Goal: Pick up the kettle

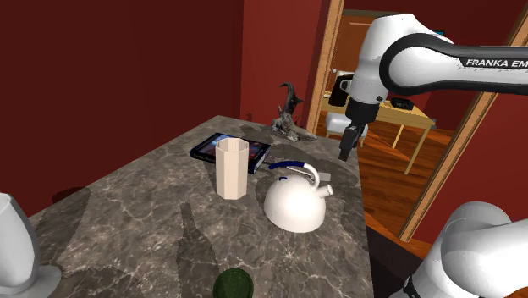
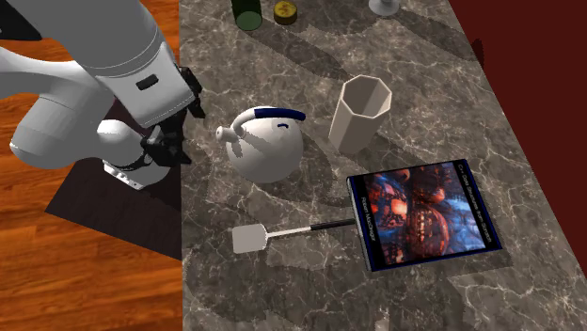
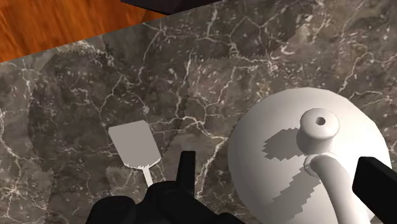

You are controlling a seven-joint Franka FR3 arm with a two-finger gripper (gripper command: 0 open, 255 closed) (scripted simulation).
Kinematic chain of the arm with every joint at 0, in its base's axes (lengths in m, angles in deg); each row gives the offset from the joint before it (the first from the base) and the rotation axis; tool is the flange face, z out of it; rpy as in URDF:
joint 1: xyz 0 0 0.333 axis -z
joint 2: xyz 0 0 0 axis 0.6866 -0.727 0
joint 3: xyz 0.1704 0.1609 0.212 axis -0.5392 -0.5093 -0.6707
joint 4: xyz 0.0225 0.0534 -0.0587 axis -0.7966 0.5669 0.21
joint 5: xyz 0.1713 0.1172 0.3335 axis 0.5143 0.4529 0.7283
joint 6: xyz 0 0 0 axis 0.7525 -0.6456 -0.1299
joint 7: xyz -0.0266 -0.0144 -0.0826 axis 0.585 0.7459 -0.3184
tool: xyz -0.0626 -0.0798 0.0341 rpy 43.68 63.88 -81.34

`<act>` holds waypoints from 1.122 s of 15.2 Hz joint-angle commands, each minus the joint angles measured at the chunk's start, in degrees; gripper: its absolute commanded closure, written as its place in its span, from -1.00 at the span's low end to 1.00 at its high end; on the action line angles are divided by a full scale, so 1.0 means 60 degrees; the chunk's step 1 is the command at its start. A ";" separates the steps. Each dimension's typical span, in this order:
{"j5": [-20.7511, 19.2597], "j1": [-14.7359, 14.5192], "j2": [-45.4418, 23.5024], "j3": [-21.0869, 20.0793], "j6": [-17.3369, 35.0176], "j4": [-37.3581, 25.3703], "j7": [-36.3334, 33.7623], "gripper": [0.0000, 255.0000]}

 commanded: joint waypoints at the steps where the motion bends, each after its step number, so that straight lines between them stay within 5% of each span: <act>1: 0.0000 0.0000 0.0000 0.0000 0.0000 0.0000 0.0000 -1.00; 8: 0.0389 -0.0897 -0.3239 -0.0905 -0.1078 -0.1808 0.0491 -1.00; 17: 0.0410 -0.0916 -0.3339 -0.0951 -0.0099 -0.0915 0.0459 -1.00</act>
